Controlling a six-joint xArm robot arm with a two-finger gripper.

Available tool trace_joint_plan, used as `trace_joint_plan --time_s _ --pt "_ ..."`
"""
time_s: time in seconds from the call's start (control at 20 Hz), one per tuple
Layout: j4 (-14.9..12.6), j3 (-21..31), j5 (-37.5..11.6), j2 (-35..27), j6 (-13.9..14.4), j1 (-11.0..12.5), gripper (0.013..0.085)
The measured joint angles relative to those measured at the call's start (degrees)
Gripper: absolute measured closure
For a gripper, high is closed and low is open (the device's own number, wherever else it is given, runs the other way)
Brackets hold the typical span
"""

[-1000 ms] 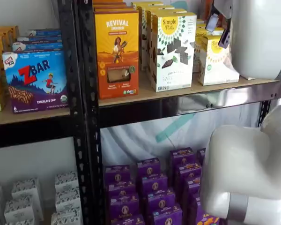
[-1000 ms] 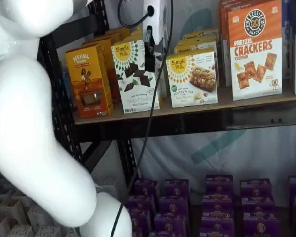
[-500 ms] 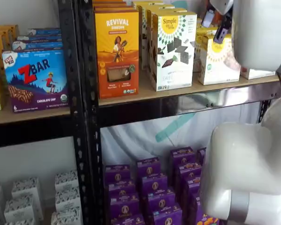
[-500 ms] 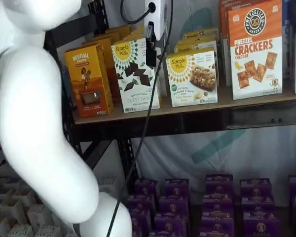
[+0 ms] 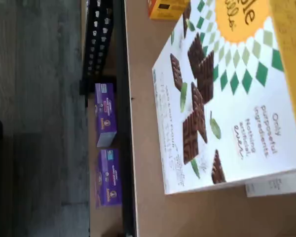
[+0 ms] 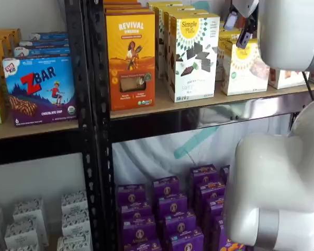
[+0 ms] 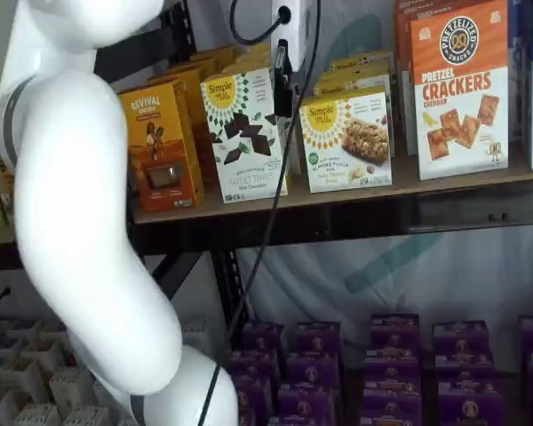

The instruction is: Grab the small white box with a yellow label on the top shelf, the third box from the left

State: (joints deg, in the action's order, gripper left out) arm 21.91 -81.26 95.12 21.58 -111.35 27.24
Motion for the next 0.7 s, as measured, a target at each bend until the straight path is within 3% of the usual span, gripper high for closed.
trace_joint_plan --time_s 0.7 --pt "0.44 0.68 -2.79 -1.49 -2.65 1.94 0.0130"
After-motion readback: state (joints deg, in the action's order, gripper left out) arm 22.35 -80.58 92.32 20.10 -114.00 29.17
